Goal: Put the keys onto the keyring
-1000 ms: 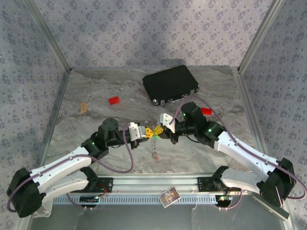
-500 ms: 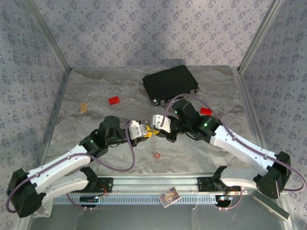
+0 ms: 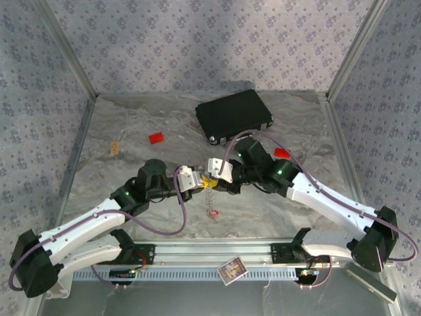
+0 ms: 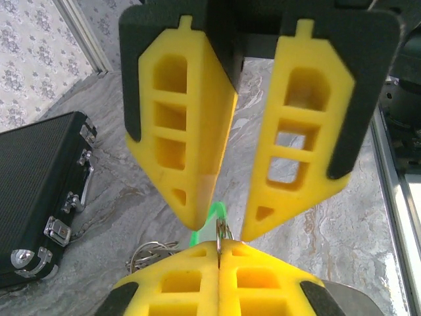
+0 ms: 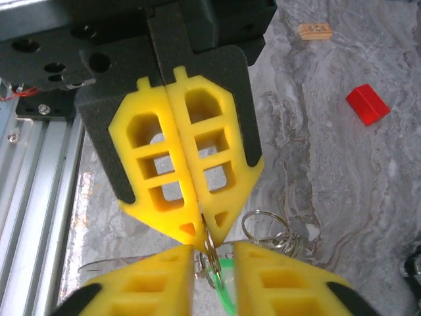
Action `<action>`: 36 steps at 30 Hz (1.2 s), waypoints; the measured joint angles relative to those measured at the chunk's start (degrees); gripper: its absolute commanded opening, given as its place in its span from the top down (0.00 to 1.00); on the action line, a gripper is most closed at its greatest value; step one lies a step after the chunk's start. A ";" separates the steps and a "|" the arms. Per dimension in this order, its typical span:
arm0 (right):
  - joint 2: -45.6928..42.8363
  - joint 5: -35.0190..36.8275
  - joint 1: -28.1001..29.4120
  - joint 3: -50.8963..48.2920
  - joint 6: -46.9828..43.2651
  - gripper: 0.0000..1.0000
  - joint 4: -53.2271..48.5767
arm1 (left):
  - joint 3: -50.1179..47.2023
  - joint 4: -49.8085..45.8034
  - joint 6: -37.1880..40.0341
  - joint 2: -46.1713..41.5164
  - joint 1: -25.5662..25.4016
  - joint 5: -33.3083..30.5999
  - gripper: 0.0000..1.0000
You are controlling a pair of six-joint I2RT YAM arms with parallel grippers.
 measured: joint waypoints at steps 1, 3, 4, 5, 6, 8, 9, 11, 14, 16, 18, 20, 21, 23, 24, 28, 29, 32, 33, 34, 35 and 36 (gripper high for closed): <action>-0.83 -0.31 -0.39 -0.98 0.70 0.69 0.85 | -0.24 0.46 -0.24 -0.07 0.00 -0.02 1.00; -3.21 -0.90 -1.64 -3.54 2.27 0.68 2.69 | -1.33 2.05 -1.01 -0.42 0.00 -0.22 1.00; -4.26 -0.96 -2.25 -4.63 3.23 0.68 3.39 | -1.81 2.62 -1.31 -0.55 0.00 -0.22 1.00; -5.35 -1.09 -2.75 -5.73 4.11 0.67 4.09 | -2.43 3.17 -1.62 -0.70 0.00 -0.22 1.00; -6.51 -1.11 -3.26 -6.88 5.20 0.67 4.92 | -2.93 3.58 -1.99 -0.74 0.00 -0.26 1.00; -8.50 -1.05 -3.91 -8.90 7.23 0.66 6.29 | -3.76 4.83 -2.64 -0.76 0.00 -0.39 1.00; -9.46 -0.98 -4.00 -9.99 8.26 0.66 7.06 | -4.13 5.42 -2.86 -0.81 0.00 -0.46 1.00; -11.17 -0.61 -4.00 -12.02 10.01 0.66 8.33 | -4.68 6.32 -3.30 -0.81 0.00 -0.66 1.00; -13.14 0.42 -4.00 -14.67 12.52 0.66 9.60 | -5.27 7.41 -3.72 -0.81 0.00 -0.81 1.00; -14.03 1.16 -4.02 -16.13 13.97 0.66 10.29 | -5.46 7.93 -3.80 -0.81 0.00 -0.87 1.00; -14.67 1.75 -4.00 -17.38 15.19 0.65 10.75 | -5.46 8.46 -4.07 -0.81 0.00 -0.87 1.00; -14.82 1.75 -4.00 -17.99 16.06 0.64 11.17 | -5.46 9.05 -4.15 -0.81 0.00 -0.87 1.00; -14.82 1.68 -4.00 -18.16 16.31 0.63 11.37 | -5.46 9.18 -4.20 -0.81 0.00 -0.85 1.00; -14.69 1.25 -4.00 -18.18 16.85 0.62 11.72 | -5.46 9.27 -4.28 -0.81 0.00 -0.85 1.00; -14.56 0.90 -4.00 -18.18 16.92 0.62 12.00 | -5.46 9.27 -4.31 -0.81 0.00 -0.85 1.00; -13.00 -0.24 -4.00 -18.10 17.11 0.62 12.76 | -5.46 9.29 -4.28 -0.81 0.00 -0.81 1.00; -12.52 -0.48 -3.98 -18.10 17.11 0.61 13.03 | -5.46 9.29 -4.28 -0.81 0.00 -0.79 1.00; -11.13 -1.18 -3.76 -17.90 17.05 0.61 13.77 | -5.46 9.29 -4.28 -0.81 0.00 -0.59 1.00; -10.69 -1.36 -3.61 -17.70 17.00 0.61 13.94 | -5.46 9.29 -4.28 -0.81 0.00 -0.55 1.00; -10.23 -1.42 -3.41 -17.42 16.81 0.61 14.19 | -5.46 9.29 -4.28 -0.81 0.00 -0.42 1.00; -9.86 -1.49 -3.23 -17.09 16.61 0.61 14.27 | -5.46 9.29 -4.28 -0.81 0.00 -0.35 1.00; -9.42 -1.49 -3.06 -16.76 16.31 0.61 14.53 | -5.46 9.27 -4.28 -0.81 0.00 -0.15 1.00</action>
